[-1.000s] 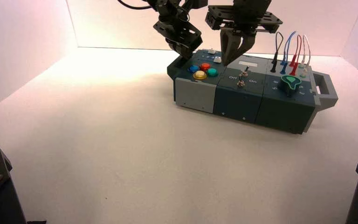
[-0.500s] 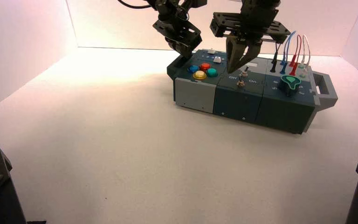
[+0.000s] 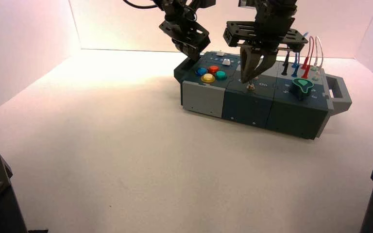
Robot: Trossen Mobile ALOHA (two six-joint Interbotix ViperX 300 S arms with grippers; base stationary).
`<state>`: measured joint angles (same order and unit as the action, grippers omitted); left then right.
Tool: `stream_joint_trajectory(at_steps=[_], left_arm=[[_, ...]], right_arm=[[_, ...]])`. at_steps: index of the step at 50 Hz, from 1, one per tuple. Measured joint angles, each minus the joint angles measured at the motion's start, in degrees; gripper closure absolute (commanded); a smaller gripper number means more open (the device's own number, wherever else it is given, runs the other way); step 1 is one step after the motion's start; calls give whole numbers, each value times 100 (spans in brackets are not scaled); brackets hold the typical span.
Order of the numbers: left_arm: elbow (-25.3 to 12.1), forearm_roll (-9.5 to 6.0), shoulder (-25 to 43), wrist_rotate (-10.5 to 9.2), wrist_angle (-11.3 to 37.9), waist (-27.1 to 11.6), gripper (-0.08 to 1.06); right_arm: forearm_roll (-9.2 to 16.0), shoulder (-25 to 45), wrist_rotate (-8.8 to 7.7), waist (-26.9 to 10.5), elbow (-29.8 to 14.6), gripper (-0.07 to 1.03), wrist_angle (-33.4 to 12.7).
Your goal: Flip the bottom switch on with the right gripper.
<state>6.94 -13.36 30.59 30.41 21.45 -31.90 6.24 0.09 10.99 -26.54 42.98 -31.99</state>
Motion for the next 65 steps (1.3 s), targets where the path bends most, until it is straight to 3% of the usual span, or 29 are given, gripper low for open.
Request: stream_joint_trajectory(at_steps=[19, 31, 46, 65], left_arm=[[0, 0, -9, 9, 26, 0, 101], [0, 0, 0, 9, 35, 0, 101], [0, 0, 0, 0, 35, 0, 101], [0, 0, -9, 0, 35, 0, 101]], right_arm=[[-132, -158, 9, 88, 53, 98, -44], [-308, -466, 9, 475, 176, 98, -141], [-334, -571, 9, 501, 185, 98, -158], [-325, -492, 18, 396, -141, 98, -176]])
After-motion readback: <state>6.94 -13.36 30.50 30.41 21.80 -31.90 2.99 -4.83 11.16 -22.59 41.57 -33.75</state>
